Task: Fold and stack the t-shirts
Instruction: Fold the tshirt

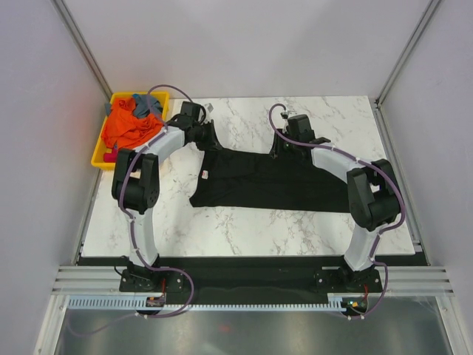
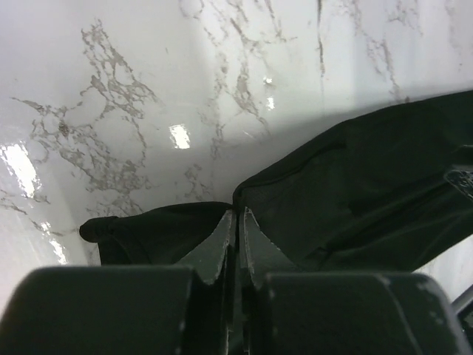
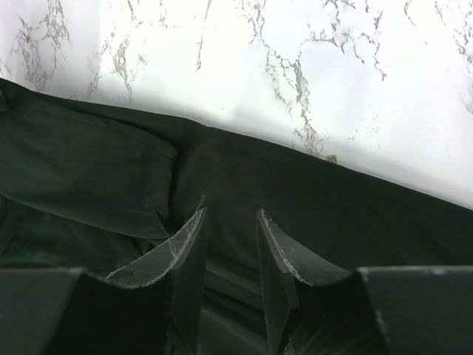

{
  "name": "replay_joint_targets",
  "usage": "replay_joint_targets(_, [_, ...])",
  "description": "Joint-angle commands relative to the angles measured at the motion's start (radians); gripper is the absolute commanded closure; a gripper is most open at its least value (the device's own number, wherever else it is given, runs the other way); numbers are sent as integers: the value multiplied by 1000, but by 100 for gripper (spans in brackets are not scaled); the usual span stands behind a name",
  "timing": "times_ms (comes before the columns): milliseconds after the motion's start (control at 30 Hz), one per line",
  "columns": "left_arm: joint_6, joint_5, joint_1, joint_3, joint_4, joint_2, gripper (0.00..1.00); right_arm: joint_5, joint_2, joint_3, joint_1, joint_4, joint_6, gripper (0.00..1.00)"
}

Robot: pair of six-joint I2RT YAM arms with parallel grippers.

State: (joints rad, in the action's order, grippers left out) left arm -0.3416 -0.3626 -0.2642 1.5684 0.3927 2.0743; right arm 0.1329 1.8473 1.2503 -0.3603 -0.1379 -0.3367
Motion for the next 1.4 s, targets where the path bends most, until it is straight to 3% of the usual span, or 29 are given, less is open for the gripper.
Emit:
replay_joint_targets(0, [20, -56, -4, -24, -26, -74, 94, 2, -63, -14, -3, 1, 4, 59])
replay_joint_targets(133, [13, -82, -6, -44, -26, -91, 96, 5, -86, -26, -3, -5, 4, 59])
replay_joint_targets(167, [13, -78, -6, -47, -25, -95, 88, 5, -95, -29, -3, -9, 4, 59])
replay_joint_targets(267, [16, -70, -6, -45, -23, -91, 80, 5, -108, -34, -3, -14, 4, 59])
replay_joint_targets(433, [18, -84, -6, -28, -25, -79, 79, 7, -128, -45, -3, -22, 4, 59])
replay_joint_targets(567, [21, -96, -6, -25, -23, -77, 89, -3, -141, -46, -3, -29, 8, 59])
replay_joint_targets(700, [21, -101, -6, -33, -23, -89, 89, -3, -145, -45, -3, -29, 11, 59])
replay_joint_targets(833, [26, -98, -6, -30, -23, -86, 76, 1, -143, -43, -3, -29, 8, 59])
replay_joint_targets(1133, [18, -122, -6, -1, -23, -31, 75, -10, -148, -51, -3, -35, 18, 59])
replay_joint_targets(1367, [23, -102, -17, 21, -25, -36, 69, -3, -128, -45, -3, -34, 19, 59])
